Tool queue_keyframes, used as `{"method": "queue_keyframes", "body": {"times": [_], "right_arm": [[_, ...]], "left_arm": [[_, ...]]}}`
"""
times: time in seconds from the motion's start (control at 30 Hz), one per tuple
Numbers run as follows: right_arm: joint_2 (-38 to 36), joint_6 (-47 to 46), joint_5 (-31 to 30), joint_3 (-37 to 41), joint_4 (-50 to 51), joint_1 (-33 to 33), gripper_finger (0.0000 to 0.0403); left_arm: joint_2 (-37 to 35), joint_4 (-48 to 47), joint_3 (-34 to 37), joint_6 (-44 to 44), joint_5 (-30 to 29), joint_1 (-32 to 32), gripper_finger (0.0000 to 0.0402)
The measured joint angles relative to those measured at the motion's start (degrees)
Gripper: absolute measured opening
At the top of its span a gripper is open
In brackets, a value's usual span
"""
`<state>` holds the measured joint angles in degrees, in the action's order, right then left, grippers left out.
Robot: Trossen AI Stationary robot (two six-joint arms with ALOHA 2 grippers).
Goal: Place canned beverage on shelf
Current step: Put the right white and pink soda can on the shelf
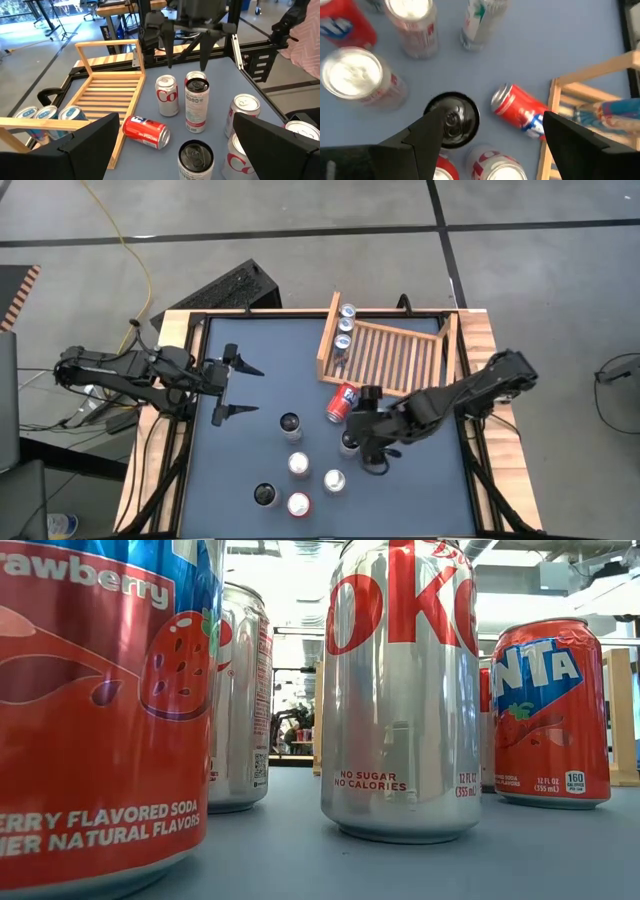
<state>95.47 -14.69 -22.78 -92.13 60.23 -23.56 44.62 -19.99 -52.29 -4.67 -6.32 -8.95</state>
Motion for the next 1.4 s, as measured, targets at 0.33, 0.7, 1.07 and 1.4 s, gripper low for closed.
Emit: {"method": "queue_keyframes", "body": {"times": [0.33, 0.7, 1.07, 1.4], "right_arm": [[3.25, -3.87, 9.63, -1.37, 0.34, 1.43, 0.0315], [4.64, -4.34, 9.91, -1.29, -1.09, -0.03, 0.0315], [7.00, -3.26, 10.88, -1.35, -0.21, 1.25, 0.0315], [7.00, -1.97, 10.94, 0.02, -1.17, 1.71, 0.0310]], "left_arm": [[0.00, -1.05, 0.00, 0.00, -0.03, 0.01, 0.0380], [0.02, -1.56, -0.02, 0.18, -0.07, 0.01, 0.0380], [0.00, -1.62, -0.02, 0.44, -0.10, 0.00, 0.0380], [0.00, -1.62, -0.02, 0.42, -0.10, 0.00, 0.0380]]}}
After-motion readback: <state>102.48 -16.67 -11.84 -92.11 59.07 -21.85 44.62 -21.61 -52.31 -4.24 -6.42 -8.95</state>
